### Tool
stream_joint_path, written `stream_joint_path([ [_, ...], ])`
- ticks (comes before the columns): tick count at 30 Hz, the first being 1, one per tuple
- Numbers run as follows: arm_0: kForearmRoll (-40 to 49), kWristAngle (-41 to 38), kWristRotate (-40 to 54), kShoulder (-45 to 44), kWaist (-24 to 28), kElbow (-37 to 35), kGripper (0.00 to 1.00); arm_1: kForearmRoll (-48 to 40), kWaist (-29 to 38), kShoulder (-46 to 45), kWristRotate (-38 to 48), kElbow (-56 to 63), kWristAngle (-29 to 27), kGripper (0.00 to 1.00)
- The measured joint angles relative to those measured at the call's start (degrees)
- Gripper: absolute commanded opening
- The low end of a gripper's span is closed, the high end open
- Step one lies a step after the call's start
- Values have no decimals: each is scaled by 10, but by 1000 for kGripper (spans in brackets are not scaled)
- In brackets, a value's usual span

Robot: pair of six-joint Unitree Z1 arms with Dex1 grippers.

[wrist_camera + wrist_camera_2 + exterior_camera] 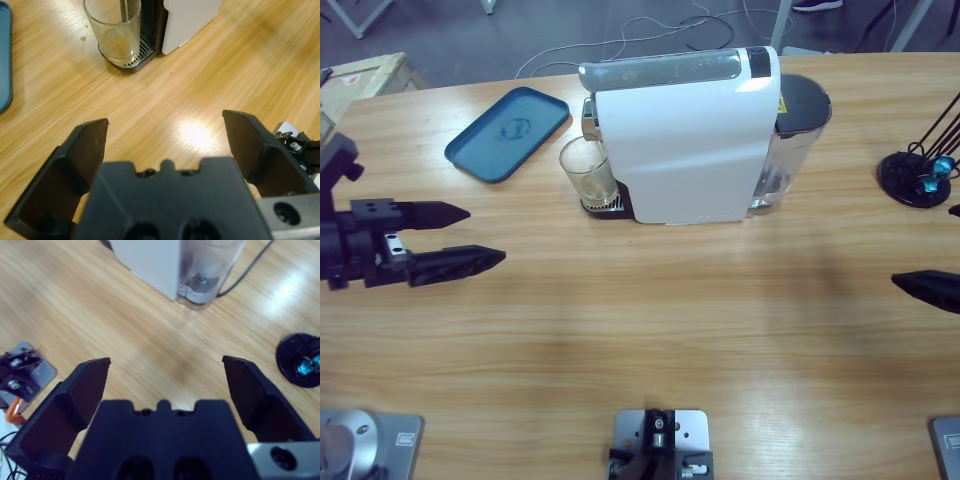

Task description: Pour coffee

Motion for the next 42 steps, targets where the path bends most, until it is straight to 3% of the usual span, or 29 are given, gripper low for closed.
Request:
stream_joint_path([
  [36, 0, -14, 1, -9, 0, 8, 985, 7, 0, 0, -11, -3, 17, 1000],
  [42, -7, -13, 36, -6, 0, -1, 987, 7, 0, 0, -11, -3, 31, 1000],
])
